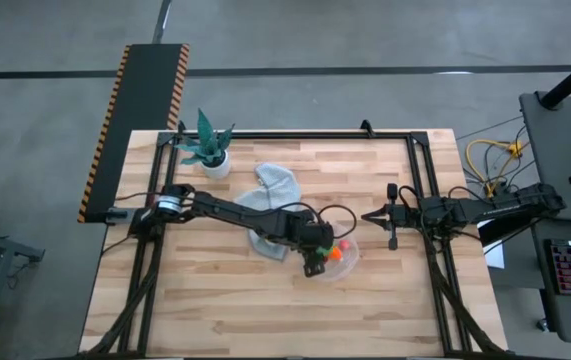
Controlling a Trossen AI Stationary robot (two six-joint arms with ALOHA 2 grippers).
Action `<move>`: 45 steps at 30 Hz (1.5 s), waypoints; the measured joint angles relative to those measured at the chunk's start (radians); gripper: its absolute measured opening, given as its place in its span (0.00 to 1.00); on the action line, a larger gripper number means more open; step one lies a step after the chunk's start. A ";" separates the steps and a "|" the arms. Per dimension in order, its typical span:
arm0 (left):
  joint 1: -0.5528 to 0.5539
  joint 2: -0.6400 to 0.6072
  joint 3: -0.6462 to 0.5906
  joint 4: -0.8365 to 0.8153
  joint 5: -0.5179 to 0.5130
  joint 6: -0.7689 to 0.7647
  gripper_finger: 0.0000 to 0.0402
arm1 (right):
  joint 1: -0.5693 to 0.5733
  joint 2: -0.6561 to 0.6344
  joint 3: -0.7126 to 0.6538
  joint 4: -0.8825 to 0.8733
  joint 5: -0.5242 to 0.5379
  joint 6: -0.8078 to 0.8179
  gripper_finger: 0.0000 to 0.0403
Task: Pick and placing Produce into tupperware
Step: Put the green corn into the transparent bin, then move the gray towel to the top center of the table
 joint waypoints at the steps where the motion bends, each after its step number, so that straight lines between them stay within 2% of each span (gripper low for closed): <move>1: 0.000 0.000 0.000 0.002 0.000 0.010 0.67 | 0.000 0.000 0.000 0.000 0.000 0.000 0.02; 7: 0.000 0.000 0.002 0.003 0.000 0.030 0.74 | 0.000 0.000 0.000 0.000 0.000 0.000 0.02; 13: 0.000 -0.009 0.003 0.001 -0.003 0.022 0.75 | 0.000 0.000 0.000 0.000 0.000 0.000 0.02; 18: -0.001 -0.055 0.003 0.001 -0.050 0.020 0.75 | 0.000 0.000 0.000 0.000 0.000 0.000 0.02; 23: -0.008 -0.154 0.003 -0.025 -0.182 0.070 0.75 | 0.000 0.000 0.000 0.001 0.000 0.000 0.02; 27: -0.029 -0.279 0.000 -0.081 -0.332 0.106 0.75 | 0.000 0.000 0.000 0.004 0.000 0.001 0.02; 30: -0.059 -0.380 -0.022 -0.102 -0.399 0.109 0.75 | 0.000 -0.001 0.000 0.008 -0.001 0.000 0.02; 32: -0.090 -0.453 -0.062 -0.096 -0.469 0.139 0.75 | 0.000 -0.001 0.000 0.013 -0.001 0.001 0.02; 35: -0.153 -0.562 -0.146 -0.090 -0.644 0.182 0.75 | 0.000 -0.002 0.000 0.018 -0.001 0.001 0.02; 40: -0.255 -0.794 -0.387 -0.051 -0.890 0.147 0.75 | 0.000 0.000 0.006 0.052 -0.001 0.001 0.02; 43: -0.300 -0.943 -0.582 0.066 -0.950 0.105 0.75 | 0.000 0.002 0.052 0.060 0.019 0.001 0.04; 45: -0.320 -1.032 -0.712 0.165 -0.952 0.100 0.75 | 0.000 0.022 0.094 0.064 0.058 -0.009 0.08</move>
